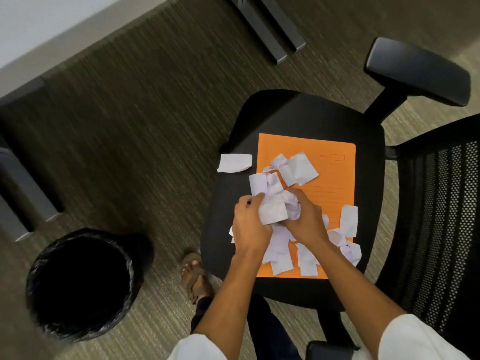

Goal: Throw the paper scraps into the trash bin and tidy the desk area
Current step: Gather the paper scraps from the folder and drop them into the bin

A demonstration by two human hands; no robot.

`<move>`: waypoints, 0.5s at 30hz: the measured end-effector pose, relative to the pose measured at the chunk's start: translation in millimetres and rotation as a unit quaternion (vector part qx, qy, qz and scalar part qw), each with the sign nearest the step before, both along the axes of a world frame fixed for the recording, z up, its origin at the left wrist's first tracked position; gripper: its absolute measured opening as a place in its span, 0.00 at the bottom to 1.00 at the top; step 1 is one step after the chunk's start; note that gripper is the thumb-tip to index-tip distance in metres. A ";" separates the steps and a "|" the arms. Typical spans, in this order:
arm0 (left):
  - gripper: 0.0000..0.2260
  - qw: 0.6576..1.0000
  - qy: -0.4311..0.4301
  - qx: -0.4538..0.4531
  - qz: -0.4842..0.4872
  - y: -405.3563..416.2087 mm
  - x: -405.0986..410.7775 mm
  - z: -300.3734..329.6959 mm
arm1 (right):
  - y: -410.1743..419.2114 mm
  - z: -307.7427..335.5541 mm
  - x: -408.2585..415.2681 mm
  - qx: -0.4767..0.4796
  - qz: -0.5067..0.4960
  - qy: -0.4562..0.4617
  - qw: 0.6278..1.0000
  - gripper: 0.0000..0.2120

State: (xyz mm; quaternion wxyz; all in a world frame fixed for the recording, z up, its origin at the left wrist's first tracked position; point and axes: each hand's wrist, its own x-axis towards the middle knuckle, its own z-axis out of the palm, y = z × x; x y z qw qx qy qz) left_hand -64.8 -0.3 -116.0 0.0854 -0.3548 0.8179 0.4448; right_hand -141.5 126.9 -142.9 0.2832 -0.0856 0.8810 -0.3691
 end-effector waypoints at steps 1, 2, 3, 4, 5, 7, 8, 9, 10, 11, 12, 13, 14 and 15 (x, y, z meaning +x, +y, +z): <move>0.21 1.000 0.000 0.006 0.020 -1.7 0.8 -1.6 | -1.6 2.0 1.0 -0.011 0.002 -0.009 1.000 0.25; 0.18 0.999 0.007 0.010 0.035 -3.6 2.6 -2.9 | -2.9 3.8 2.0 -0.021 0.003 -0.016 1.000 0.22; 0.14 0.999 0.017 0.012 0.044 -5.8 4.3 -4.1 | -4.9 5.4 3.0 -0.029 0.006 -0.018 0.999 0.21; 0.11 0.999 0.027 0.012 0.045 -7.6 6.3 -4.1 | -6.0 7.5 3.4 -0.033 0.011 -0.016 0.999 0.20; 0.09 0.998 0.037 0.012 0.045 -8.9 8.0 -3.5 | -6.6 10.3 3.3 -0.036 0.016 -0.013 0.999 0.19; 0.06 0.996 0.063 0.011 0.058 -10.5 12.6 -1.1 | -7.2 17.8 3.0 -0.046 0.021 -0.002 0.999 0.15; 0.06 0.994 0.080 0.012 0.070 -10.9 14.2 0.6 | -6.9 23.4 3.3 -0.051 0.019 0.003 0.999 0.13; 0.05 0.992 0.099 0.011 0.083 -11.7 16.1 2.4 | -6.8 30.1 4.2 -0.058 0.016 0.006 0.998 0.13; 0.05 0.988 0.120 0.011 0.095 -13.1 18.2 4.9 | -7.3 37.4 5.3 -0.068 0.018 0.011 0.997 0.13; 0.06 0.985 0.139 0.011 0.101 -13.9 19.6 6.7 | -7.2 43.9 7.2 -0.078 0.021 0.016 0.997 0.15; 0.06 0.982 0.152 0.014 0.107 -15.4 21.6 9.6 | -7.9 50.3 8.9 -0.086 0.025 0.020 0.996 0.16; 0.06 0.980 0.160 0.018 0.113 -17.5 23.7 13.0 | -9.9 56.9 11.3 -0.095 0.028 0.023 0.995 0.15; 0.07 0.978 0.167 0.024 0.120 -20.2 27.4 16.7 | -12.9 62.7 14.1 -0.103 0.029 0.027 0.994 0.15; 0.07 0.975 0.177 0.032 0.132 -24.7 31.9 21.1 | -17.5 68.0 16.5 -0.112 0.032 0.027 0.993 0.14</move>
